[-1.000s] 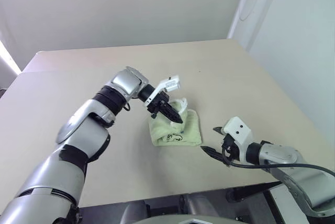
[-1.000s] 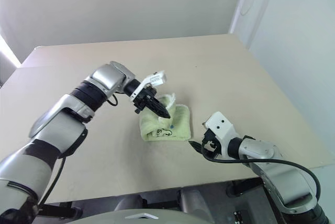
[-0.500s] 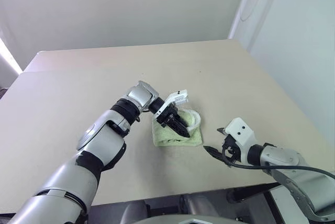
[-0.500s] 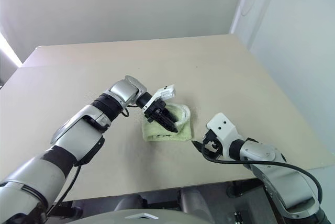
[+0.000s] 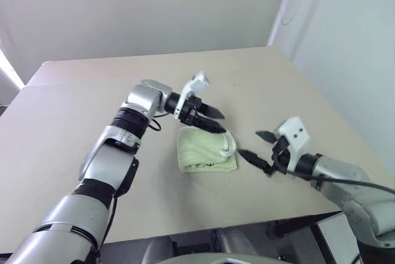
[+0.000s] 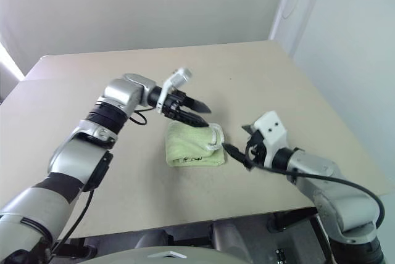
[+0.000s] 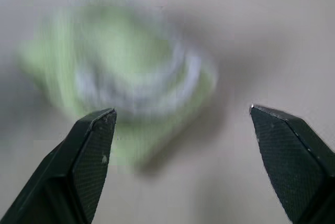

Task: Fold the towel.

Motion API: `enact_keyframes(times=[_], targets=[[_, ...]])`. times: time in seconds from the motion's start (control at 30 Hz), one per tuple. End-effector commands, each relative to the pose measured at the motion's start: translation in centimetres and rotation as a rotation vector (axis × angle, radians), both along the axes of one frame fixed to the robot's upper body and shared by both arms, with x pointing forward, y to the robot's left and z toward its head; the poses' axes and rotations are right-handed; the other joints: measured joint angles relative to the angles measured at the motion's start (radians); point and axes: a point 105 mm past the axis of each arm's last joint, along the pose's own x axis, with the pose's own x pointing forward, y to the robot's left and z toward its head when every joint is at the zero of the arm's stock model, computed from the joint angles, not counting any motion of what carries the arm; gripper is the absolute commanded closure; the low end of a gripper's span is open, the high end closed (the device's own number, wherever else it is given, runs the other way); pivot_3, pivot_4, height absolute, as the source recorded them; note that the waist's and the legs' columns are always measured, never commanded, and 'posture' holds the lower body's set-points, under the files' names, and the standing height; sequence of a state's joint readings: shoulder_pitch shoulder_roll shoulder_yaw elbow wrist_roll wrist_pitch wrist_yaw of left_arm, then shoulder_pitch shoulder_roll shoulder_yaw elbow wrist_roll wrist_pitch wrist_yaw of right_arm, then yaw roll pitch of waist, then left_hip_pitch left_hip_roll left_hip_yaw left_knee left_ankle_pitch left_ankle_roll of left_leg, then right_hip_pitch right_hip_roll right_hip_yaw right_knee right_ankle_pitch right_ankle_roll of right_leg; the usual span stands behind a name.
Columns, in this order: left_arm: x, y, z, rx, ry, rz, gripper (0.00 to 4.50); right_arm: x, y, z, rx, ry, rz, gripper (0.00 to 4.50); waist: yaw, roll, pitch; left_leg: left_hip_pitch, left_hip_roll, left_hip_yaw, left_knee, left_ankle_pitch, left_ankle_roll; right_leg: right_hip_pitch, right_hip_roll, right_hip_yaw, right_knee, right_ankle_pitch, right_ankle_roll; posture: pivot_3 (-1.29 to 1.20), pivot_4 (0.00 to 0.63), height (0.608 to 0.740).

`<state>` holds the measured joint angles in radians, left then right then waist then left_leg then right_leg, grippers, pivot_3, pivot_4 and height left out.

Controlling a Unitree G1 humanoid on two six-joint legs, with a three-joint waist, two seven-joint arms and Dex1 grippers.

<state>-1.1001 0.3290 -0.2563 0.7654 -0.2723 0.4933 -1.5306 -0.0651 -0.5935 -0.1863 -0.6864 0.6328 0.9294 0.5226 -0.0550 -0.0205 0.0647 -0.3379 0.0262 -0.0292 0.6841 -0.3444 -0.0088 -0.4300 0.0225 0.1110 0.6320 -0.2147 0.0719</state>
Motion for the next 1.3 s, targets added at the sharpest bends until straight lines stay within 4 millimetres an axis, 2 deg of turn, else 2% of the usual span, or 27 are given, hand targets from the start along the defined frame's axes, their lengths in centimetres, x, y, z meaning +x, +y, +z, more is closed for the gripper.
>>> enact_keyframes(times=[0.03, 0.13, 0.2, 0.3, 0.4, 0.47, 0.67, 0.9, 1.03, 1.13, 1.3], targets=[[0.8, 2.2, 1.5, -0.045, -0.191, 0.051, 0.46, 0.5, 1.0, 2.5, 0.087, -0.058, 0.034, 0.24, -0.003, 0.001, 0.000, 0.000, 0.000, 0.000, 0.000, 0.000, 0.000, 0.000, 0.000, 0.000, 0.000, 0.000, 0.000, 0.00, 0.000, 0.712], [0.7, 5.2, -0.7, 0.071, -0.242, 0.084, 0.46, 2.0, 2.6, 2.7, 0.094, -0.059, 0.062, 0.24, -0.015, 0.002, -0.001, 0.000, 0.000, 0.000, 0.000, 0.000, 0.000, 0.000, 0.000, 0.000, 0.000, 0.000, 0.000, 0.00, 0.000, 0.712], [0.4, 6.3, -1.9, 0.094, -0.278, 0.112, 0.46, 3.0, 3.9, 2.0, 0.079, -0.043, 0.083, 0.24, -0.014, 0.002, -0.001, 0.001, 0.000, 0.000, 0.000, 0.000, 0.000, 0.001, 0.000, 0.000, 0.000, 0.000, 0.000, 0.00, 0.000, 0.712], [0.0, 7.0, -2.5, 0.071, -0.261, 0.161, 0.46, 4.5, 5.8, 0.4, 0.037, -0.013, 0.108, 0.24, -0.012, 0.002, -0.001, 0.000, 0.001, 0.000, 0.000, 0.000, 0.000, 0.000, 0.000, 0.000, 0.001, 0.000, 0.000, 0.00, 0.000, 0.712], [-0.8, 7.0, -3.2, 0.065, -0.271, 0.172, 0.46, 5.4, 6.3, -1.1, 0.008, 0.006, 0.098, 0.24, -0.001, 0.002, -0.001, -0.001, 0.000, -0.001, 0.002, 0.000, 0.000, -0.004, -0.001, -0.001, 0.000, 0.002, 0.002, 0.00, 0.000, 0.712], [-1.5, 6.8, -4.1, 0.059, -0.278, 0.184, 0.46, 5.3, 6.7, -2.9, -0.024, 0.048, 0.114, 0.24, -0.001, 0.002, -0.002, -0.001, 0.000, 0.000, 0.002, 0.000, 0.000, -0.004, -0.001, 0.000, -0.001, 0.004, 0.000, 0.00, 0.000, 0.712], [-4.1, 6.3, -6.1, 0.067, -0.234, 0.139, 0.46, 4.4, 5.5, -6.7, -0.148, 0.114, 0.110, 0.24, -0.001, 0.002, -0.002, -0.001, 0.000, -0.001, 0.001, 0.000, 0.000, -0.004, -0.001, -0.002, 0.000, 0.004, 0.001, 0.00, 0.000, 0.712], [-4.1, 4.5, -10.3, 0.117, -0.208, 0.160, 0.46, 4.9, 5.3, -9.1, -0.220, 0.135, 0.057, 0.24, -0.005, 0.002, -0.004, 0.003, 0.000, -0.001, 0.001, 0.000, 0.000, 0.005, -0.001, -0.001, 0.000, 0.001, 0.000, 0.00, 0.000, 0.712], [-4.3, 4.1, -11.4, 0.122, -0.162, 0.142, 0.46, 5.6, 4.9, -9.7, -0.255, 0.131, 0.022, 0.24, -0.015, 0.002, -0.005, 0.004, 0.000, -0.001, 0.001, 0.001, -0.001, 0.005, 0.000, -0.001, 0.001, 0.001, -0.001, 0.00, 0.000, 0.712], [-4.6, 4.6, -12.4, 0.161, -0.147, 0.106, 0.46, 5.8, 4.5, -9.8, -0.268, 0.137, 0.003, 0.24, -0.015, 0.002, -0.007, 0.004, 0.000, -0.001, 0.001, 0.001, -0.001, 0.005, 0.000, -0.001, 0.001, 0.001, -0.001, 0.00, 0.000, 0.712], [-5.1, 5.1, -12.7, 0.152, -0.128, 0.053, 0.46, 5.6, 4.0, -9.8, -0.285, 0.136, 0.008, 0.24, -0.015, 0.002, -0.010, 0.004, 0.000, -0.001, 0.001, 0.001, -0.001, 0.005, 0.000, -0.001, 0.001, 0.001, -0.001, 0.00, 0.000, 0.712]])
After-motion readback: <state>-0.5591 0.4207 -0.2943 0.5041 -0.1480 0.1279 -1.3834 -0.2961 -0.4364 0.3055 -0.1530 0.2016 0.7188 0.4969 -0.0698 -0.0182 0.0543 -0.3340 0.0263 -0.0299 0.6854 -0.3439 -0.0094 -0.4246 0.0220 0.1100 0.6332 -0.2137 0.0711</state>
